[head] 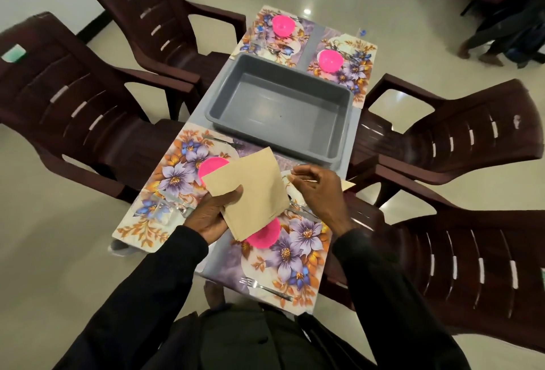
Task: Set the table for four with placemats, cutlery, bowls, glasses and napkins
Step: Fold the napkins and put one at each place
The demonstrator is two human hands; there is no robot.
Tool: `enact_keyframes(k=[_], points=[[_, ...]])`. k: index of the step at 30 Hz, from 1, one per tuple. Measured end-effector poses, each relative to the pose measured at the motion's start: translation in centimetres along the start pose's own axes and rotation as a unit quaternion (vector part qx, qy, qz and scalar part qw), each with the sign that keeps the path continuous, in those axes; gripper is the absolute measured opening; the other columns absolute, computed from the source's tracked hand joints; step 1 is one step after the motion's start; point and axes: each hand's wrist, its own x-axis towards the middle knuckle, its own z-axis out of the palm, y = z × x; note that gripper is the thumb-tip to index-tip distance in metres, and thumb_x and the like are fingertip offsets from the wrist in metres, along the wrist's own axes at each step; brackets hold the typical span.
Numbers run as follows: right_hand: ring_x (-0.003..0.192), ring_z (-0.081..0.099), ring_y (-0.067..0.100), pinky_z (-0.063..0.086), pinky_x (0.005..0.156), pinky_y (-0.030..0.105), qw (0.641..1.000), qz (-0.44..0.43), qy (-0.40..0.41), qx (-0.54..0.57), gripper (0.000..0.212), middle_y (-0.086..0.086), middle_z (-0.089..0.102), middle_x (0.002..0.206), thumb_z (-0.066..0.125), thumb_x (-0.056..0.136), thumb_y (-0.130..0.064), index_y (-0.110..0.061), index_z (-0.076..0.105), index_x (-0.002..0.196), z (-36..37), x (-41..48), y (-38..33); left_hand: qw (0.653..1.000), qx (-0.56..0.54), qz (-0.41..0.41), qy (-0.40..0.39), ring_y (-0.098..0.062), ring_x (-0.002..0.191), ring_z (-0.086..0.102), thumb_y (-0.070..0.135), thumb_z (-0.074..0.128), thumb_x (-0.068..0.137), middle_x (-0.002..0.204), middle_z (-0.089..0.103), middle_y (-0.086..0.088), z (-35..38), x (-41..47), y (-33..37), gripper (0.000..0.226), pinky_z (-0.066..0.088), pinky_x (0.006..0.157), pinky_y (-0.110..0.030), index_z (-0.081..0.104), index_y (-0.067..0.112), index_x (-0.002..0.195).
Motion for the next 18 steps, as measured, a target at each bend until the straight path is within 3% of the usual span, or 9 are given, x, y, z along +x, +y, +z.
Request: enact_keyframes(k=[2,5,9,13,18], points=[[0.095,0.072,0.008,0.06,0.087,0.028,0.998,0.045,-0.022,0.044,0.037,0.0,0.076,0.104,0.082,0.085,-0.029,-0.009,0.073,0.115,2.0,0.1,-0.2,1.0,0.017,0.001,-0.006,-0.024,0.113,0.07,-0.002,0.059,0.095,0.132,0.068,-0.014,-0.5,-0.5,0.7,0.04,0.061,0.081,-0.035,0.06,0.007,0.133],[0.096,0.073,0.02,0.061,0.089,0.038,0.989,0.078,-0.033,0.124,0.034,0.006,0.076,0.101,0.085,0.083,-0.024,-0.009,0.073,0.112,4.2,-0.3,-0.8,0.999,0.038,0.006,-0.024,-0.028,0.118,0.067,0.0,0.061,0.092,0.133,0.067,-0.015,-1.6,-1.2,1.7,0.042,0.06,0.088,-0.038,0.06,0.007,0.134],[0.089,0.071,0.018,0.06,0.078,0.029,0.989,0.069,-0.025,0.127,0.032,0.007,0.076,0.098,0.085,0.083,-0.018,-0.007,0.072,0.11,6.6,-1.6,-1.9,0.999,0.039,-0.003,-0.033,-0.032,0.125,0.062,-0.001,0.059,0.096,0.136,0.065,-0.016,-3.3,-2.0,2.7,0.043,0.057,0.097,-0.042,0.058,0.007,0.138],[0.082,0.069,0.019,0.059,0.079,0.038,0.985,0.09,-0.001,0.147,0.026,0.012,0.076,0.093,0.085,0.082,-0.017,-0.008,0.074,0.104,8.2,-2.3,-2.4,0.999,0.026,-0.011,-0.037,-0.031,0.127,0.061,0.001,0.06,0.095,0.136,0.065,-0.015,-4.8,-2.6,3.4,0.044,0.057,0.098,-0.042,0.058,0.007,0.139],[0.084,0.072,0.02,0.06,0.074,0.029,0.987,0.084,0.032,0.13,0.023,0.008,0.077,0.093,0.083,0.084,-0.015,-0.006,0.074,0.104,9.1,-2.8,-2.7,0.998,0.005,-0.032,-0.057,-0.032,0.132,0.058,-0.001,0.055,0.099,0.139,0.062,-0.016,-6.7,-3.2,4.1,0.043,0.052,0.104,-0.044,0.055,0.007,0.141]])
